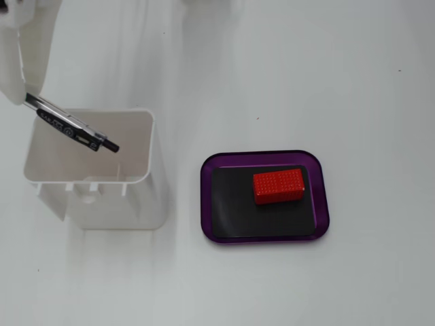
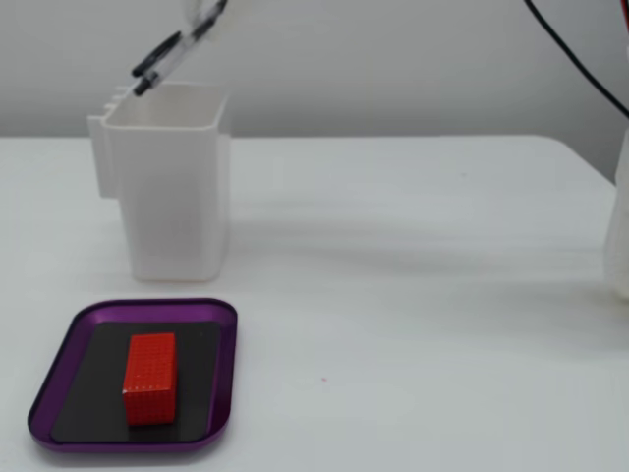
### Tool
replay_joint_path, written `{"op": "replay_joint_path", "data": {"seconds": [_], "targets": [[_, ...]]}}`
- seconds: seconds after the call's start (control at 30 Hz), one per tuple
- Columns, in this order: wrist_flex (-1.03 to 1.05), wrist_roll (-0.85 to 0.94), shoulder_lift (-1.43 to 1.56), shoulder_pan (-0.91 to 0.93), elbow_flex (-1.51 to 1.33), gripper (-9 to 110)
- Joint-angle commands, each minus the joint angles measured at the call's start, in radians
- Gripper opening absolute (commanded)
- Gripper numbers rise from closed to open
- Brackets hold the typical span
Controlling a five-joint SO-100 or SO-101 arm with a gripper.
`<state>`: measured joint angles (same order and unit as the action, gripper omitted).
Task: Pick up the pen and put it in the pen holder.
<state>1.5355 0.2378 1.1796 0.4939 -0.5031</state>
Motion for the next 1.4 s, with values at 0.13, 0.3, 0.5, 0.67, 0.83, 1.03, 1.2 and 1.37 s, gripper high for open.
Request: {"op": "replay_joint_path", "data": {"seconds": [0.13,0.3,0.5,0.67,0.83,1.03,1.2,1.37], "targets": [[0.054,0.021,0.021,-0.032,0.046,-1],[0.094,0.058,0.021,-0.083,0.043,0],[0.095,0.057,0.021,-0.120,0.043,9],[0.095,0.057,0.021,-0.118,0.051,15],[0.095,0.057,0.021,-0.117,0.043,15],[0.095,0.054,0.020,-0.120,0.041,15],[0.114,0.051,0.011,-0.120,0.041,15],[0.135,0.043,0.025,-0.141,0.041,15]]}}
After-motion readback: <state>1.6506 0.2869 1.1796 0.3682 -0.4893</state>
